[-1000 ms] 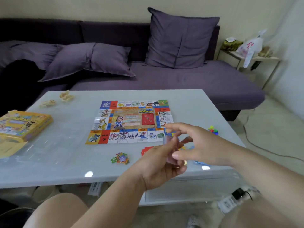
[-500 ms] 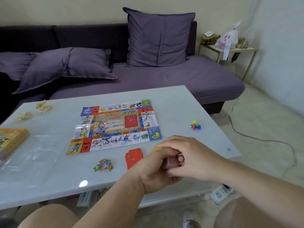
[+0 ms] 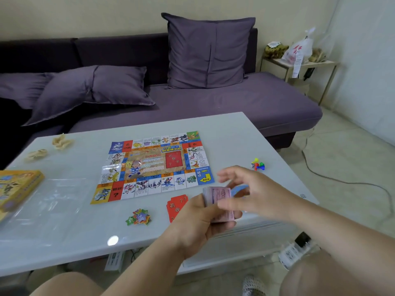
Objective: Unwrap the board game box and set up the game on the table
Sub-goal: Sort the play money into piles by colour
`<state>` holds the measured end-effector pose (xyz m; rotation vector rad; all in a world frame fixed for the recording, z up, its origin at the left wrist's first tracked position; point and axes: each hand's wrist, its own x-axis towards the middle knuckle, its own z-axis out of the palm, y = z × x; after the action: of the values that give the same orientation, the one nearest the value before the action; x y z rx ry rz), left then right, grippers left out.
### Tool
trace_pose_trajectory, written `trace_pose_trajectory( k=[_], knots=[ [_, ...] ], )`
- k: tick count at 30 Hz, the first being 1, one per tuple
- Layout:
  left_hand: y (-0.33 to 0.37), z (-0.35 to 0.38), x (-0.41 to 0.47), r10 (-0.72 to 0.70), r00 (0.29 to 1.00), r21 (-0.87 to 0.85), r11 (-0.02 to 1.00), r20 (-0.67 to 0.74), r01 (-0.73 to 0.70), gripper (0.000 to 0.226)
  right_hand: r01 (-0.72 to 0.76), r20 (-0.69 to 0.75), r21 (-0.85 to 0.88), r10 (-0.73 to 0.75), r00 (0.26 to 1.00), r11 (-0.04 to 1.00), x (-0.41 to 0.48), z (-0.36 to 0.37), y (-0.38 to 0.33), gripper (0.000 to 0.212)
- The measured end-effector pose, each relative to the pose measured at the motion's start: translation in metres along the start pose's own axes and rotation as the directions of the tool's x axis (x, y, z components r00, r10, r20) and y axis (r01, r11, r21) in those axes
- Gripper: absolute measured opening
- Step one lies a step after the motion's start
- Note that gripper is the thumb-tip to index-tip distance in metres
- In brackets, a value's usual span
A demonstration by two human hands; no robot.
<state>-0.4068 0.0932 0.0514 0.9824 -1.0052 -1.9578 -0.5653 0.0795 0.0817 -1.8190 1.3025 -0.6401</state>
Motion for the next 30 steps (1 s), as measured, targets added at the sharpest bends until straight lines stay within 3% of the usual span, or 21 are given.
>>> trace_pose_trajectory(
  k=[3, 7, 14, 19, 25, 30],
  knots=[
    [-0.001, -0.001, 0.001, -0.003, 1.0, 0.036, 0.999, -0.029, 0.004, 0.015, -0.084, -0.047, 0.087, 0.088, 0.995, 0.993, 0.004, -0.004, 0.007, 0.017],
    [-0.007, 0.003, 0.005, -0.016, 0.999, 0.068, 0.998, -0.032, 0.018, 0.018, -0.162, -0.043, 0.055, 0.164, 0.985, 0.985, 0.006, -0.003, 0.022, 0.02],
    [-0.014, 0.008, 0.014, -0.054, 0.994, -0.074, 0.996, -0.095, 0.047, 0.019, -0.203, -0.042, 0.094, 0.208, 0.977, 0.975, 0.002, -0.011, 0.041, 0.012],
    [-0.02, 0.01, 0.03, -0.068, 0.983, -0.029, 0.998, -0.17, 0.064, 0.019, -0.277, -0.234, 0.196, 0.32, 0.918, 0.94, -0.001, -0.036, 0.083, 0.004],
    [-0.031, 0.021, 0.053, -0.124, 0.969, -0.033, 0.992, -0.212, 0.12, 0.012, -0.399, -0.412, 0.121, 0.412, 0.813, 0.909, -0.004, -0.063, 0.151, 0.014],
    [-0.038, 0.032, 0.073, -0.146, 0.963, -0.022, 0.989, -0.226, 0.145, 0.013, -0.411, -0.398, -0.055, 0.357, 0.845, 0.91, 0.01, -0.072, 0.176, 0.013]
  ],
)
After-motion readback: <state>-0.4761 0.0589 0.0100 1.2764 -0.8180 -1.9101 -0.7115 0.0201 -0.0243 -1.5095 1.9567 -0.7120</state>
